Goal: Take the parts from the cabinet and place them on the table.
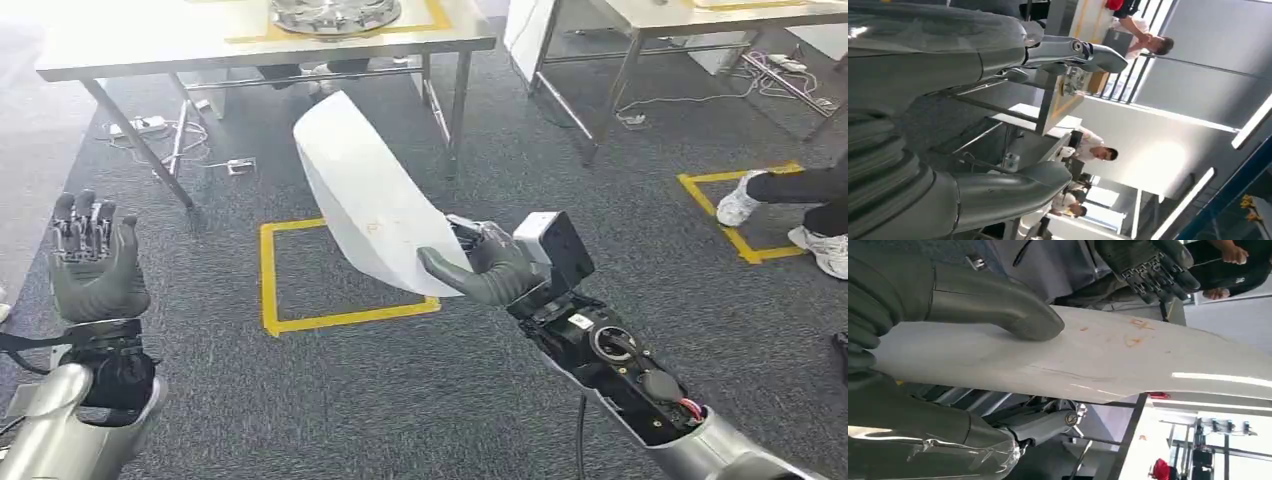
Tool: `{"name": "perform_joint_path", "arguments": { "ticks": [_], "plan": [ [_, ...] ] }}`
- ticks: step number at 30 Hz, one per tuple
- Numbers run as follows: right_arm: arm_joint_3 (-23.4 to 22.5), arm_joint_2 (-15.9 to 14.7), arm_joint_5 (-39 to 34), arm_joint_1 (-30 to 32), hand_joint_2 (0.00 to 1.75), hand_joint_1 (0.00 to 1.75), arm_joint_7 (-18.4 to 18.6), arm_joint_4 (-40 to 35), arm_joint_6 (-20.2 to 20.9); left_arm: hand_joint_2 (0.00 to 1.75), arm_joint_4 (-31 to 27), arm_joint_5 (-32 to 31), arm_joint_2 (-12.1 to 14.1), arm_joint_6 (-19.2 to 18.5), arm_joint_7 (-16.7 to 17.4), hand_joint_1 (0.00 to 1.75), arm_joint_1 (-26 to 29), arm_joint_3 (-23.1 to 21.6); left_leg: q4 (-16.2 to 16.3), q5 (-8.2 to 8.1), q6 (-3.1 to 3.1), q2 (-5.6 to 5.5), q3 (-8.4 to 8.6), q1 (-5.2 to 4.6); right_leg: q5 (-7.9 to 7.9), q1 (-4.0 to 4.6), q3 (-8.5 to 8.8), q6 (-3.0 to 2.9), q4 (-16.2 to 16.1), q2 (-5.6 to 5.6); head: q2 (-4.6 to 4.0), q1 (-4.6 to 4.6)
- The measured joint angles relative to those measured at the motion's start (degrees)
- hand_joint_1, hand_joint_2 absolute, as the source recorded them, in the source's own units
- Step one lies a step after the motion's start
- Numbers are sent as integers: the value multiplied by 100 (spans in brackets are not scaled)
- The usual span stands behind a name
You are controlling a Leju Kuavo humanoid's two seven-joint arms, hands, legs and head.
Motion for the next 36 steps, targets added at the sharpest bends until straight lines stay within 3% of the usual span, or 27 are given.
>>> {"name": "perform_joint_path", "arguments": {
  "ticks": [1,2,3,4,7,8,9,10,12,13,14,15,18,19,21,22,23,24,25,27,28,29,30,32,33,34,36],
  "plan": [
    [0,0,0,-1,175,175,0,-9,0,175,-2,0,2,-4,7,0,1,-2,-51,-3,63,-9,18,-15,8,-3,21,38,-37,-5,0,-26],
    [-2,0,4,-3,175,175,0,-28,-2,175,-2,2,2,-4,11,0,-3,-2,-157,33,89,6,86,15,13,29,65,58,-95,2,0,-51],
    [-9,0,7,4,175,175,0,-46,-2,175,-4,2,-11,-7,11,0,6,-2,-279,78,72,26,189,83,-9,15,13,62,-35,-11,0,-36],
    [-11,0,4,-13,175,175,-4,-46,-2,175,-2,2,-13,-11,11,0,-6,-2,-331,79,91,31,256,93,-157,32,-81,79,228,-8,0,-1],
    [-11,0,4,36,175,175,7,-46,-4,175,-2,7,-15,-22,35,0,2,-2,-332,29,87,48,311,112,-689,-43,-817,158,1627,-9,0,55],
    [-11,0,4,51,175,175,7,-46,-7,175,-2,9,-20,-24,35,0,13,-2,-324,9,65,45,324,124,-692,-73,-976,183,1843,-11,0,52],
    [-11,0,4,63,175,175,7,-46,-9,175,0,11,-22,-24,44,0,20,-2,-312,-24,26,35,354,153,-513,-105,-959,217,1703,-16,0,50],
    [-11,0,4,62,175,175,7,-46,-9,175,0,11,-24,-24,50,0,21,-2,-289,-66,-12,25,389,184,-243,-135,-805,257,1329,-19,0,59],
    [-11,0,4,58,175,175,4,-46,-9,175,0,11,-30,-33,50,0,16,-2,-179,-202,-122,7,462,243,357,-223,-311,353,221,-29,0,96],
    [-9,0,4,61,175,175,7,-35,-11,175,2,11,-28,-37,50,0,14,-2,-156,-248,-176,-8,442,236,171,-199,-246,406,160,17,0,131],
    [-7,0,7,62,175,175,4,-55,-9,175,4,13,-28,-37,52,0,0,-2,-66,-271,-220,-8,390,198,131,-192,-154,292,53,31,0,158],
    [-4,0,7,84,175,175,9,-52,-9,175,4,11,-26,-42,46,0,-6,-2,-104,-259,-245,-20,371,207,117,-178,-201,206,129,33,0,118],
    [-7,0,22,74,175,175,4,-59,-17,175,15,13,-28,-42,50,0,1,-2,-64,-354,-328,3,398,234,48,-184,-150,62,142,42,0,37],
    [-11,0,48,62,175,175,-2,-63,-17,175,15,11,-30,-42,46,0,-10,-4,155,-431,-331,48,303,231,22,-181,-115,24,138,38,0,-28],
    [-9,0,61,56,175,175,0,-63,-17,175,15,13,-28,-42,44,0,-26,-2,1181,-792,-341,78,-301,209,-30,-163,-72,-39,137,20,0,-105],
    [-7,0,61,69,175,175,2,-63,-15,175,18,13,-26,-42,44,0,-12,-4,1689,-924,-336,78,-643,200,-64,-143,-50,-54,137,19,0,-136],
    [-4,0,61,81,175,175,4,-61,-18,175,17,13,-26,-42,44,0,6,-4,1988,-926,-315,78,-896,198,-100,-119,-17,-68,137,20,0,-173],
    [-4,0,61,85,175,175,4,-61,-17,175,17,13,-26,-42,44,0,17,-4,1967,-770,-279,78,-984,190,-138,-98,33,-75,137,24,0,-197],
    [-4,0,61,84,175,175,4,-61,-15,175,18,13,-26,-42,44,0,17,-4,1690,-487,-234,78,-931,174,-183,-78,99,-80,137,28,0,-210],
    [-4,0,61,73,175,175,2,-63,-15,175,17,13,-24,-42,44,0,4,-4,583,270,-80,78,-529,98,-298,-45,268,-81,130,32,0,-251],
    [-7,0,61,68,175,175,2,-57,-15,175,20,13,-24,-42,42,0,3,-2,298,313,6,92,-385,54,-335,-69,288,-70,100,25,0,-249],
    [-4,0,61,56,175,175,-2,-55,-15,175,26,13,-24,-42,37,0,3,-4,192,285,8,101,-338,14,-353,-3,277,-29,93,43,0,-238],
    [-2,0,61,63,175,175,4,-55,-15,175,26,11,-22,-48,28,0,-21,-4,42,191,12,90,-277,-25,-348,-67,259,0,68,39,0,-274],
    [-2,0,61,67,175,175,0,-52,-15,175,28,9,-24,-57,9,0,-18,-4,-17,152,43,92,-248,-2,-321,-50,338,62,42,26,0,-252],
    [-4,0,59,48,175,175,-2,-55,-13,175,28,7,-28,-61,-9,0,-17,-4,-69,146,54,84,-140,38,-391,-53,363,104,30,19,0,-238],
    [-4,0,59,36,175,175,-7,-48,-7,175,31,2,-24,-63,-22,0,-18,-2,-100,122,78,77,-63,45,-434,-64,276,121,219,2,0,-208],
    [-4,0,57,-1,175,175,-18,-44,-4,175,39,-2,-28,-70,-31,0,-22,-2,-101,56,114,73,15,40,-682,-61,-205,136,1102,-1,0,-120]
  ]
}}
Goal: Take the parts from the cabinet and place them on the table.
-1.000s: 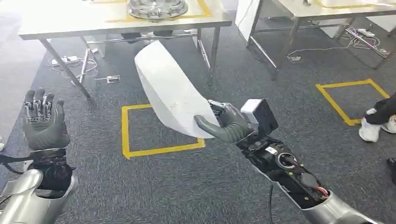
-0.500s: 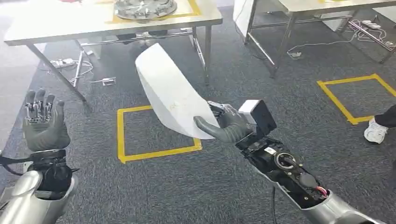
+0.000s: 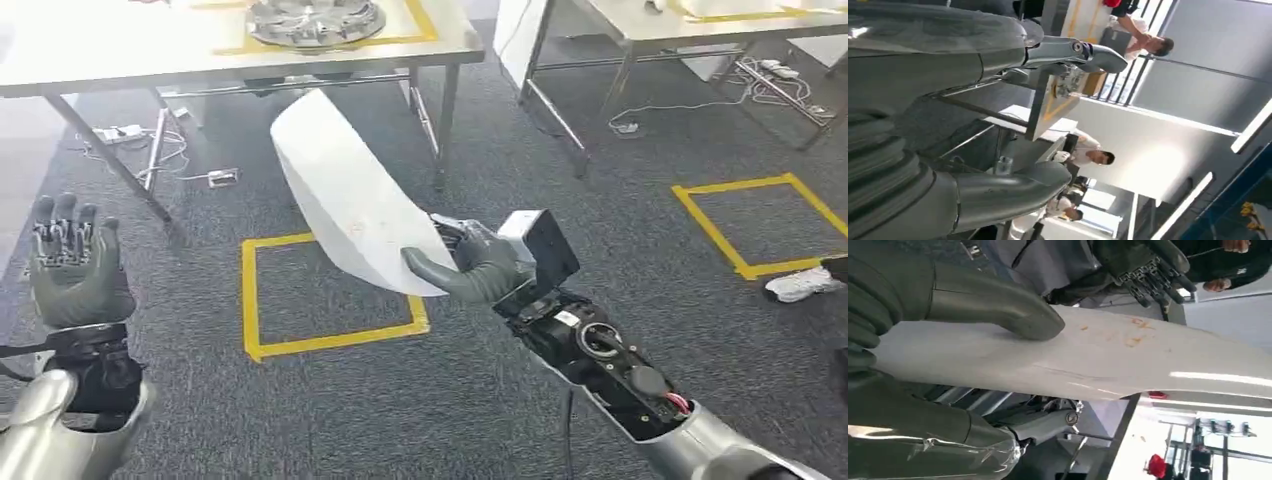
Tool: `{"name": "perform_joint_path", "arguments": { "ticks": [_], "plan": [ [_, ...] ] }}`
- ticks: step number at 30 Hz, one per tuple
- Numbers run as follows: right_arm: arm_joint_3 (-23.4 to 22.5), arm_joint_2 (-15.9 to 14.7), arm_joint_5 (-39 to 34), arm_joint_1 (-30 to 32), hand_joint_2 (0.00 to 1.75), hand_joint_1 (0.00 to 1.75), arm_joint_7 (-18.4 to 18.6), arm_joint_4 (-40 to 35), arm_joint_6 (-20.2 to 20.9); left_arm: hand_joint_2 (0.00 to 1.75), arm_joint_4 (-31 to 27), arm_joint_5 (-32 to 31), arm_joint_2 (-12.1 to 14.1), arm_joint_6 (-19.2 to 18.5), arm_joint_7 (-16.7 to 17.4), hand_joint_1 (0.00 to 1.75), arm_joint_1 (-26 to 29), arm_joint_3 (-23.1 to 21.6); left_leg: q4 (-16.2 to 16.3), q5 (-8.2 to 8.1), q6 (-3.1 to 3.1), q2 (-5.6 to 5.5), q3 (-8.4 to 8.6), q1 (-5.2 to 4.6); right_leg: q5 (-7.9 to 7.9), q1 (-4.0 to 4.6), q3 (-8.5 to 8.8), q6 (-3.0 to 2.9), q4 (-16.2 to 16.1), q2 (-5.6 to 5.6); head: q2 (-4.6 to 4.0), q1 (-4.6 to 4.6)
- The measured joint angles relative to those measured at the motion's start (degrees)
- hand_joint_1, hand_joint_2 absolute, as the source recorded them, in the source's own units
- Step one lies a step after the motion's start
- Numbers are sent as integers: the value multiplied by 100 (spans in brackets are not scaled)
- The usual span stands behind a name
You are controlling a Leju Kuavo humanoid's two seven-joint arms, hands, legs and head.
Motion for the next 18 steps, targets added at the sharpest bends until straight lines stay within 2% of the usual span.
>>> {"name": "perform_joint_path", "arguments": {
  "ticks": [2,3,4,5,7,8,9,10,11,12,13,14,15,17,18],
  "plan": [
    [4,0,0,14,175,175,-2,22,7,175,13,-2,0,-4,0,0,33,0,2,-84,11,-7,89,-12,-288,4,-538,20,781,0,0,61],
    [4,0,0,13,175,175,-7,35,11,175,20,-4,0,-4,-2,0,41,0,3,-132,12,-11,158,-18,-247,3,-658,30,828,-2,0,87],
    [7,0,0,11,175,175,-11,44,15,175,24,-4,0,-11,-2,0,41,0,3,-189,12,-20,241,-21,-46,6,-637,8,600,-2,0,102],
    [4,0,0,4,175,175,-13,46,15,175,24,-4,0,-17,-2,0,36,0,4,-248,5,-27,337,-27,285,13,-514,-28,153,-2,0,127],
    [2,0,0,-5,175,175,-20,48,24,175,24,-4,-2,-31,-2,0,36,0,-3,-366,-13,-29,490,-40,1074,69,-220,-151,-864,-1,0,188],
    [0,0,-2,-7,175,175,-24,63,28,175,40,-4,-2,-44,-2,0,30,0,1,-396,-41,-28,532,-53,951,106,-230,-185,-917,-5,0,124],
    [5,0,-2,-31,175,175,-22,68,33,175,42,-4,-2,-46,-4,0,15,0,4,-416,-84,-46,482,-29,904,121,-117,-218,-1081,2,0,146],
    [4,0,-2,-31,175,175,-30,66,35,175,44,-4,-2,-46,-2,0,21,-2,-16,-433,-119,-32,503,-20,956,133,-105,-249,-1064,0,0,179],
    [4,0,-2,-42,175,175,-37,63,39,175,42,-7,-2,-57,-7,0,16,0,18,-409,-149,-31,526,-41,935,142,-83,-294,-1096,-13,0,166],
    [0,0,-2,-46,175,175,-42,61,42,175,39,-7,-2,-57,-13,0,-14,0,0,-437,-178,-29,566,-52,946,85,22,-309,-1133,4,0,166],
    [0,0,-2,-53,175,175,-46,63,42,175,42,-7,6,-57,-13,0,-18,2,139,-476,-186,-15,513,-25,943,60,90,-310,-1196,-1,0,188],
    [2,0,-2,-76,175,175,-50,63,50,175,42,-13,11,-57,-18,0,-46,2,483,-528,-212,-12,315,-23,924,45,132,-335,-1212,-8,0,144],
    [4,0,-7,-103,175,175,-55,63,52,175,44,-13,20,-55,-13,0,-61,2,979,-671,-275,-10,-14,7,896,36,147,-344,-1216,-8,0,89],
    [6,0,-56,-96,175,175,-59,70,59,175,44,-13,37,-46,2,0,-34,2,1757,-995,-351,-7,-609,61,826,29,189,-340,-1214,-8,0,39],
    [7,0,-68,-94,175,175,-61,83,59,175,44,-13,41,-39,4,0,-22,2,1863,-981,-381,-5,-782,85,786,20,223,-329,-1203,-5,0,30]
  ]
}}
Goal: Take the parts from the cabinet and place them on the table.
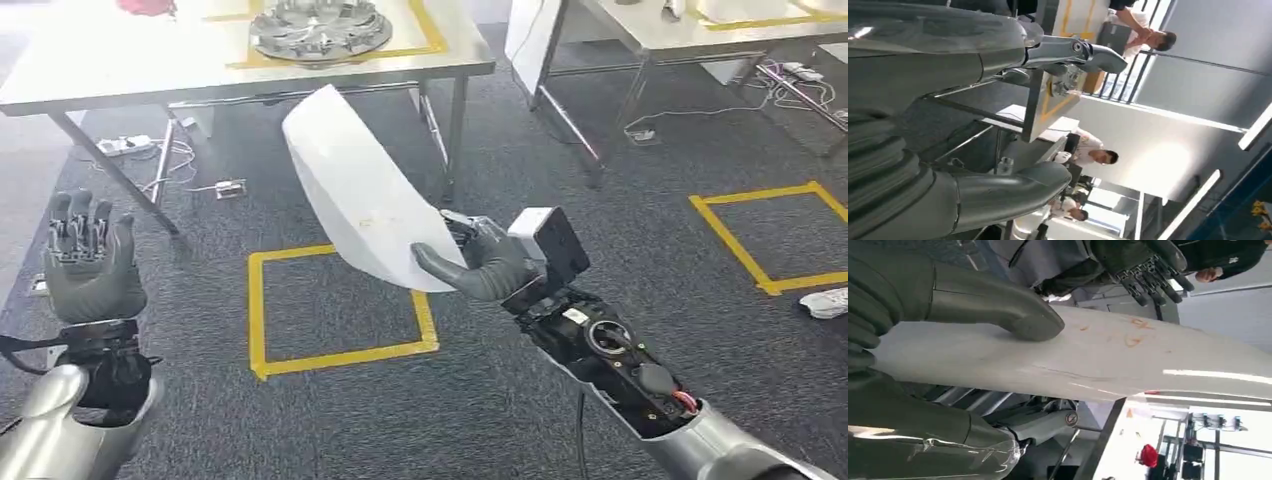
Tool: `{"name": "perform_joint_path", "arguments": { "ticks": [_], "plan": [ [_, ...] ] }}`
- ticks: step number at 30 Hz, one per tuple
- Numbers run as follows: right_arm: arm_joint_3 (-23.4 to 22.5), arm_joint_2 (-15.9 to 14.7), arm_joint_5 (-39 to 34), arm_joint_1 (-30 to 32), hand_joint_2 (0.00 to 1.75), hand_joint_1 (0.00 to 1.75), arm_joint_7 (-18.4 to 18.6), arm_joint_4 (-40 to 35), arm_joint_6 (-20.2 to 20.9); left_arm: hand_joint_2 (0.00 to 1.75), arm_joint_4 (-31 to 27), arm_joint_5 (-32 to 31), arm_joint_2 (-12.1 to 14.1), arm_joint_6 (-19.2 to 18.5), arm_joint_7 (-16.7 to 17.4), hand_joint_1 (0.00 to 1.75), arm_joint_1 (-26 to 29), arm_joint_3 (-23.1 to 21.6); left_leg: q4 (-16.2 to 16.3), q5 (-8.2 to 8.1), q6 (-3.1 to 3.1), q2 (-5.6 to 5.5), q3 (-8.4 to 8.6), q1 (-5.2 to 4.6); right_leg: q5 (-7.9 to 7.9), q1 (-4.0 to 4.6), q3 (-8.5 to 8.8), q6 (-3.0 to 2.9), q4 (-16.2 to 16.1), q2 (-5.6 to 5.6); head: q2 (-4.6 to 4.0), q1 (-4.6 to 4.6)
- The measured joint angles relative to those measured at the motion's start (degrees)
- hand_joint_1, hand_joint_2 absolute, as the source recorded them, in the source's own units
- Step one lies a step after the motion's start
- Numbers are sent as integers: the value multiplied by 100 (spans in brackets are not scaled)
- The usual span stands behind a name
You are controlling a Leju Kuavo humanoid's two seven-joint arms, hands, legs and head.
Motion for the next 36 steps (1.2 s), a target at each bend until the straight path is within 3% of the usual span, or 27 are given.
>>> {"name": "perform_joint_path", "arguments": {
  "ticks": [1,2,4,5,6,7,9,10,12,14,15,16,18,19,20,21,22,24,25,26,28,30,31,32,34,35,36],
  "plan": [
    [2,0,-2,0,175,175,0,9,0,175,0,0,7,0,2,0,1,0,-163,188,-22,2,-17,20,-49,-16,48,18,10,3,0,-17],
    [2,0,0,-1,175,175,0,11,4,175,0,0,11,2,2,0,-2,0,-549,500,-36,4,86,32,-105,-35,109,44,24,5,0,-28],
    [2,0,-2,-4,175,175,-2,11,4,175,0,0,24,2,2,0,-3,0,-1684,1278,-65,32,497,73,-245,-84,260,125,57,4,0,-77],
    [2,0,0,-4,175,175,-7,13,4,175,11,0,29,2,4,0,-1,-2,-1791,1105,-83,23,548,31,-282,-79,299,169,60,15,0,-121],
    [2,0,-2,-19,175,175,-11,17,4,175,11,-2,29,2,15,0,-14,-2,-1811,975,15,40,566,13,-312,-76,271,217,61,13,0,-177],
    [2,0,-2,-20,175,175,-9,17,4,175,11,-2,29,18,28,0,-4,-2,-1782,1122,77,21,558,-15,-340,-64,271,262,52,10,0,-153],
    [2,0,-2,-4,175,175,-13,17,4,175,9,-11,31,46,53,0,-8,-2,-1776,1067,167,5,630,2,-356,-66,349,319,77,4,0,-90],
    [2,0,-2,-3,175,175,-11,13,2,175,-4,-11,31,63,74,0,-9,-2,-1808,1053,202,0,690,17,-389,-79,274,343,185,-14,0,-55],
    [-2,0,-2,-22,175,175,-20,11,-4,175,-13,-11,31,72,101,0,-16,-2,-1809,993,272,-1,769,6,-569,-76,-117,349,959,-21,0,48],
    [-2,0,-9,6,175,175,-15,11,-11,175,-13,-9,29,83,118,0,11,-2,-1808,926,309,-2,824,-30,-948,-47,-704,345,1882,-22,0,123],
    [2,0,-9,19,175,175,-9,11,-13,175,-13,-9,29,87,120,0,26,-2,-1807,886,323,-4,869,-53,-1034,-32,-902,332,2108,-21,0,151],
    [2,0,-9,30,175,175,-4,11,-15,175,-13,-9,29,87,125,0,41,-2,-1808,840,333,-11,935,-78,-939,-12,-947,295,2040,-20,0,162],
    [0,0,-13,33,175,175,4,9,-33,175,-13,-7,22,79,133,0,42,-2,-1811,736,350,-26,1099,-139,-329,61,-702,157,1205,-15,0,212],
    [-4,0,-26,32,175,175,7,9,-50,175,-13,-7,15,76,133,0,38,-2,-1817,683,353,-27,1182,-165,44,112,-527,48,672,-11,0,240],
    [-9,-2,-26,29,175,175,7,9,-61,175,-9,-7,5,70,133,0,44,-7,-1832,642,354,-24,1209,-138,287,189,-439,-84,300,-15,0,248],
    [-7,-2,-26,33,175,175,9,9,-68,175,-9,-2,2,68,131,0,39,-7,-1841,627,329,-47,1224,-167,90,197,-412,-118,241,-8,0,142],
    [-9,-2,-26,31,175,175,9,6,-74,175,-7,11,2,68,129,0,36,-7,-1850,599,282,-32,1201,-142,135,203,-281,-117,145,-7,0,175],
    [-7,-2,-24,36,175,175,13,2,-79,175,-7,9,-2,61,105,0,39,-9,-1844,657,232,-10,1271,-143,179,222,-214,-152,53,-11,0,212],
    [-9,-2,-26,32,175,175,9,-2,-83,175,-7,11,0,61,103,0,24,-9,-1796,613,205,-10,1263,-151,197,143,-90,-153,-46,-6,0,243],
    [-9,-2,-24,24,175,175,4,-4,-81,175,-7,9,0,59,94,0,12,-9,-1586,599,176,-1,1187,-141,195,129,-25,-155,-94,-7,0,230],
    [-4,-2,-24,5,175,175,7,-2,-81,175,-7,9,0,59,94,0,-10,-9,-721,315,100,-3,637,-94,152,96,3,-162,-102,-13,0,112],
    [-2,-2,-26,11,175,175,-2,11,-74,175,-2,11,2,59,92,0,13,-9,-45,23,-10,0,87,-25,93,78,20,-143,-99,-11,0,74],
    [-2,-2,-26,13,175,175,-18,22,-70,175,4,13,2,59,90,0,14,-9,-56,107,-40,3,-8,5,62,65,46,-120,-91,-9,0,59],
    [0,-2,-26,13,175,175,-31,28,-63,175,9,15,2,55,74,0,13,-9,-317,338,-58,8,35,31,18,47,89,-94,-79,-7,0,46],
    [2,-2,-26,9,175,175,-50,37,-57,175,11,17,5,48,57,0,10,-9,-1419,1092,-112,27,454,76,-105,2,204,-23,-26,-5,0,11],
    [2,-2,-26,4,175,175,-57,46,-52,175,13,17,9,48,52,0,9,-9,-1842,1261,-123,42,629,84,-176,-8,217,28,5,-13,0,-9],
    [0,-2,-26,-3,175,175,-66,55,-50,175,24,17,9,42,50,0,1,-9,-1863,992,-52,38,611,31,-202,-6,222,67,37,6,0,-64]
  ]
}}
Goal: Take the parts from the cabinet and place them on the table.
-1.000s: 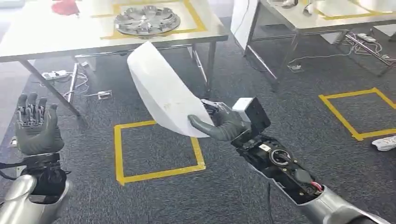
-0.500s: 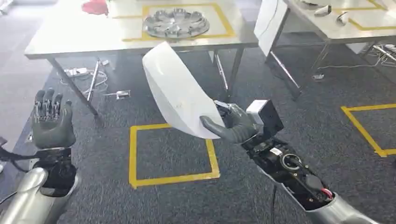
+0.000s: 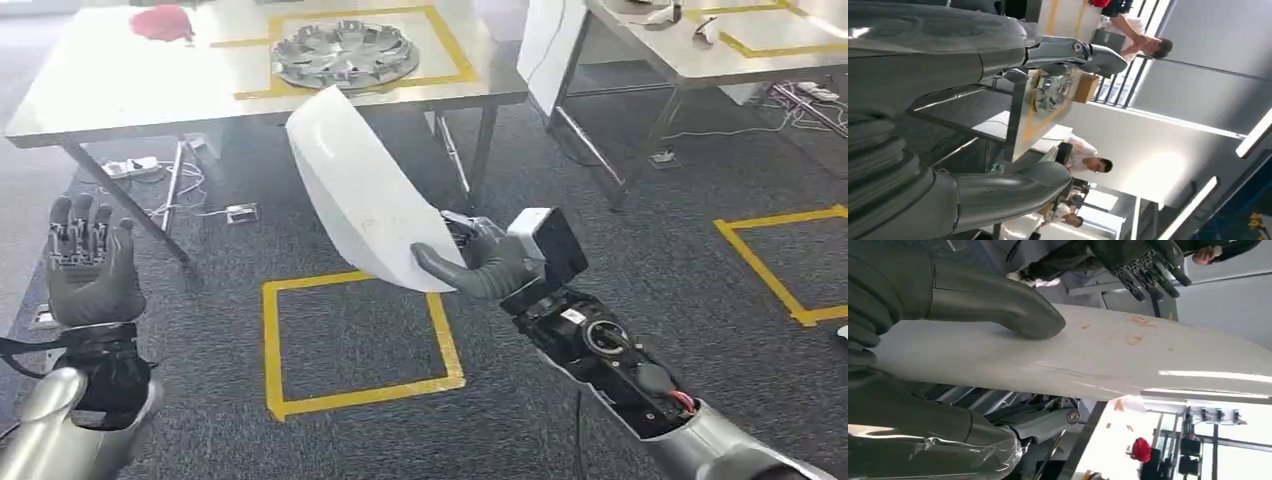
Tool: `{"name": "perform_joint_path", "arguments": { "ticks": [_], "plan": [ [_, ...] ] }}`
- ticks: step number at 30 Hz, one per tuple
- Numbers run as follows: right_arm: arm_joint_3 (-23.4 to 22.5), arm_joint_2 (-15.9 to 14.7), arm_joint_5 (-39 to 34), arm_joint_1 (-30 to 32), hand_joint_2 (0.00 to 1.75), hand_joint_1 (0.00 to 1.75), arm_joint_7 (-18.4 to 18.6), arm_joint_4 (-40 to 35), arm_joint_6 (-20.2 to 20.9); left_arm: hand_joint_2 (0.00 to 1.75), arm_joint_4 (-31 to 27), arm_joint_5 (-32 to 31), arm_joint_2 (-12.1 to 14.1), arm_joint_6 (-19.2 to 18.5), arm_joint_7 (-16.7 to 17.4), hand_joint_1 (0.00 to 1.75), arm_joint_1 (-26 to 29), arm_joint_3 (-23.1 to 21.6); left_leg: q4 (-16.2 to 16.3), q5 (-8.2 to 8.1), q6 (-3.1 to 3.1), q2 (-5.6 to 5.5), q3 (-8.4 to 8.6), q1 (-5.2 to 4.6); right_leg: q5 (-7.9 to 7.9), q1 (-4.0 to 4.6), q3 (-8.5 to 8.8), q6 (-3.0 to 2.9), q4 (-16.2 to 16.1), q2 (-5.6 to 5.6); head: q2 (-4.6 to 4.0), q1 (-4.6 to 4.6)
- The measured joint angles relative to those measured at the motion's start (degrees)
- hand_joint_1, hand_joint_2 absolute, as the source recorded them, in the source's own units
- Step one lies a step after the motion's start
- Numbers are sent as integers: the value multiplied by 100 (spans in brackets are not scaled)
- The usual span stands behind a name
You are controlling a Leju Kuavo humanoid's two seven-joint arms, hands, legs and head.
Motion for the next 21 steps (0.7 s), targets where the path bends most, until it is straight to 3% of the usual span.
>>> {"name": "perform_joint_path", "arguments": {
  "ticks": [1,2,4,5,6,9,10,11,13,14,15,16,17,18,19,20,21],
  "plan": [
    [0,0,0,-3,175,175,-4,2,0,175,0,2,0,-5,0,0,-9,-2,33,45,101,5,9,-25,-23,9,-42,43,-4,-2,0,-24],
    [4,0,0,8,175,175,-2,7,4,175,0,9,0,-2,-11,0,4,-2,31,103,170,-27,-5,-21,-36,23,2,83,7,-8,0,18],
    [0,0,0,0,175,175,-11,4,7,175,0,9,-2,-2,-22,0,-4,-2,16,81,251,-30,93,7,-81,15,38,133,24,-15,0,59],
    [0,0,0,-1,175,175,-11,4,7,175,0,7,-2,-5,-31,0,-14,-2,5,61,282,-31,148,12,-114,11,-56,155,199,-26,0,90],
    [-2,0,0,-18,175,175,-17,4,7,175,0,7,-2,-5,-33,0,-25,-2,5,34,320,-32,181,9,-204,9,-234,171,560,-28,0,144],
    [2,0,0,-3,175,175,-15,22,7,175,4,9,-4,-5,-33,0,-13,-2,8,-64,368,-33,263,-24,-708,7,-1066,196,1913,-28,0,241],
    [2,0,0,3,175,175,-15,39,15,175,9,9,-4,-5,-33,0,-12,-2,9,-104,373,-40,316,-38,-696,10,-1196,191,2010,-27,0,254],
    [4,0,0,3,175,175,-15,52,22,175,13,9,-4,-5,-33,0,-13,-2,9,-145,371,-52,375,-47,-525,15,-1175,167,1825,-27,0,267],
    [0,0,-9,-3,175,175,-26,55,33,175,15,9,-4,-5,-35,0,-14,-2,9,-241,362,-70,526,-71,147,42,-838,74,854,-26,0,315],
    [-4,0,-9,-6,175,175,-31,55,39,175,15,9,-9,-5,-42,0,-12,-2,-5,-289,352,-72,574,-70,506,77,-648,-3,319,-17,0,346],
    [-9,0,-9,-9,175,175,-35,66,41,175,24,7,-11,-5,-48,0,-15,-2,-10,-312,329,-72,605,-75,441,108,-625,-45,180,-19,0,297],
    [-4,0,-9,-23,175,175,-35,68,46,175,22,11,-11,-2,-50,0,-21,-2,-16,-321,294,-80,557,-60,354,143,-576,-66,21,-16,0,308],
    [-4,0,-9,-16,175,175,-37,68,48,175,24,11,-11,-2,-50,0,-5,-2,-23,-321,254,-71,563,-57,431,150,-524,-68,44,-26,0,348],
    [-4,0,-9,-24,175,175,-41,68,48,175,28,9,-13,-5,-50,0,1,-2,8,-313,232,-70,588,-78,412,159,-508,-90,24,-28,0,343],
    [-2,0,-9,-23,175,175,-46,66,52,175,28,9,-13,-2,-52,0,-18,-2,-10,-323,212,-64,628,-78,420,116,-439,-103,-5,-16,0,321],
    [-4,0,-7,-20,175,175,-44,66,55,175,28,9,-13,-2,-55,0,-18,-2,132,-350,201,-48,572,-59,422,82,-332,-109,-80,-25,0,335],
    [-11,0,-9,-41,175,175,-46,70,52,175,28,7,-13,-4,-59,0,-31,-2,436,-400,179,-40,410,-62,408,70,-287,-135,-96,-32,0,306]
  ]
}}
